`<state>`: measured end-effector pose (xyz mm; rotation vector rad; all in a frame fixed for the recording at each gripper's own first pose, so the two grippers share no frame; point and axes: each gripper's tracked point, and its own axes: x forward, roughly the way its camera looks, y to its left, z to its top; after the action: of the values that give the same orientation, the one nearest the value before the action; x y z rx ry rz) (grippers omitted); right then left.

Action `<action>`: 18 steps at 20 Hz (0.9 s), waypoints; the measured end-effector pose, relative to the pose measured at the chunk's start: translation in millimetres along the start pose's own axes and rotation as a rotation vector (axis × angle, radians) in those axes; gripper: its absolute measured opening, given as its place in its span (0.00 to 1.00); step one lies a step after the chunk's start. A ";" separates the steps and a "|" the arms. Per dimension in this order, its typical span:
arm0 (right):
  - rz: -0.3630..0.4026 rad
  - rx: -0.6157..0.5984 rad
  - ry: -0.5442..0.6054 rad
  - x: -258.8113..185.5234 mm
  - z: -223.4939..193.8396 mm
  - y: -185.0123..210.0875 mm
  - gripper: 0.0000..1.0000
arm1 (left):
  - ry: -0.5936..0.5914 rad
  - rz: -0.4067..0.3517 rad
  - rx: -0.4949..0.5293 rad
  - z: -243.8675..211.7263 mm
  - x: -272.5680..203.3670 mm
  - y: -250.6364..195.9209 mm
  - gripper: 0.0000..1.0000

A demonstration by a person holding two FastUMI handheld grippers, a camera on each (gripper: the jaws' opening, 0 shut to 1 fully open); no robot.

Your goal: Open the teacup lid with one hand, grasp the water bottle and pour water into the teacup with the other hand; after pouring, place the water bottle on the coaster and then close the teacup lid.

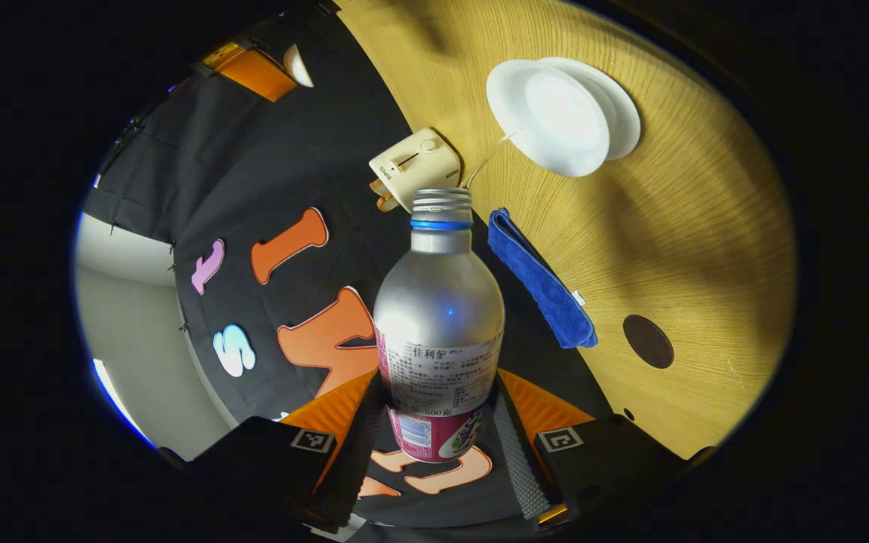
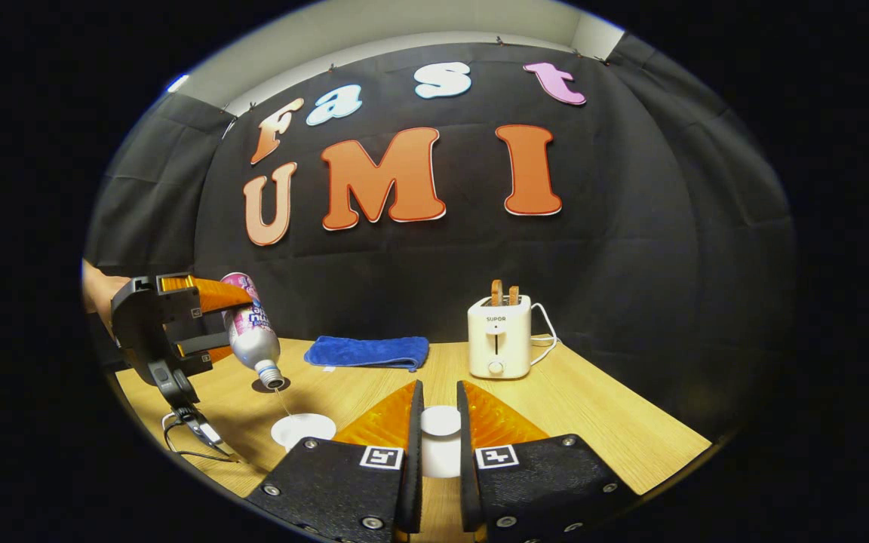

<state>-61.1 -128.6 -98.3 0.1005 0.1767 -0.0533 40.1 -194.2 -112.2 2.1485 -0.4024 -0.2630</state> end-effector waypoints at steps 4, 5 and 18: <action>0.017 0.003 0.004 6.5 2.4 12.5 0.21 | -0.016 0.012 -0.019 4.5 0.9 -2.3 0.83; 0.023 0.005 0.006 7.5 1.6 15.1 0.21 | -0.025 0.002 -0.043 4.2 1.7 -3.6 0.81; 0.136 -0.010 0.039 25.1 -4.9 78.3 0.21 | 0.035 0.073 -0.540 -28.0 -3.1 -12.9 0.82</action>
<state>-32.5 -51.4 -100.1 0.1039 0.2087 0.0847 49.0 -165.0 -106.9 1.6037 -0.3419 -0.2580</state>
